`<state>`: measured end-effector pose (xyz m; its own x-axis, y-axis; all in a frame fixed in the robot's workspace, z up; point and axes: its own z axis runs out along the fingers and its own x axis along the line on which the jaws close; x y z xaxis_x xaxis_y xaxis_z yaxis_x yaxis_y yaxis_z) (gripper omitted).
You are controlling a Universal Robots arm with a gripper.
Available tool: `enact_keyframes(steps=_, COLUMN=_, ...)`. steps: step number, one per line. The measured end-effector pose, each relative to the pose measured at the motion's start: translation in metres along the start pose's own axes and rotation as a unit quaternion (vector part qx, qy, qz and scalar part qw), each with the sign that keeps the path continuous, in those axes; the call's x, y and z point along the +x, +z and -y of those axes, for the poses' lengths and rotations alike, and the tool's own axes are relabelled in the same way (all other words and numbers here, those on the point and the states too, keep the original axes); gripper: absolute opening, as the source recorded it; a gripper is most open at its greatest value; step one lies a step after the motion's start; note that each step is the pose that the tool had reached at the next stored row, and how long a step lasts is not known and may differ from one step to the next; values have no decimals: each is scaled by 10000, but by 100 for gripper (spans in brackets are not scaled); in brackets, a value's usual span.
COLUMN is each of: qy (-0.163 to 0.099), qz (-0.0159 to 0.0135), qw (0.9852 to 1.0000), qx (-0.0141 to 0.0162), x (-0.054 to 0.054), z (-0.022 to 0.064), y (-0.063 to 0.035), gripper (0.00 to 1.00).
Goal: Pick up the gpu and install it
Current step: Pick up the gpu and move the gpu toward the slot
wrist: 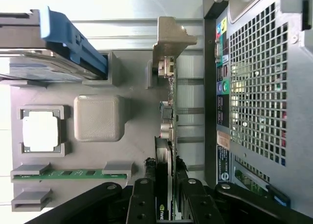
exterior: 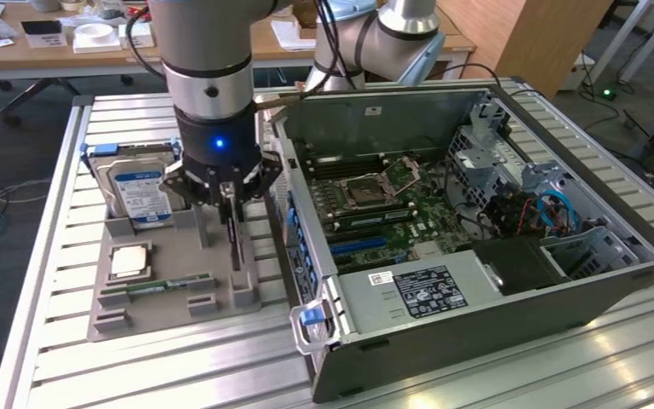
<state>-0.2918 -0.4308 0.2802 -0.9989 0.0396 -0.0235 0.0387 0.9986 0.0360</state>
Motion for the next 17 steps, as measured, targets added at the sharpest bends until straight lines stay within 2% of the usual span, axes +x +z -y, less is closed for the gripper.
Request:
enact_keyframes(steps=9, qy=0, qz=4, qw=10000, qx=-1, x=-9, z=-13, y=-374, gripper=26)
enact_keyframes(steps=10, qy=0, qz=6, qw=10000, qx=0, x=-12, z=-18, y=-507, gripper=26)
enact_keyframes(steps=12, qy=0, qz=12, qw=10000, qx=-1, x=-17, z=-26, y=-700, gripper=26)
enact_keyframes(steps=17, qy=0, qz=14, qw=10000, qx=-1, x=-19, z=-29, y=-795, gripper=26)
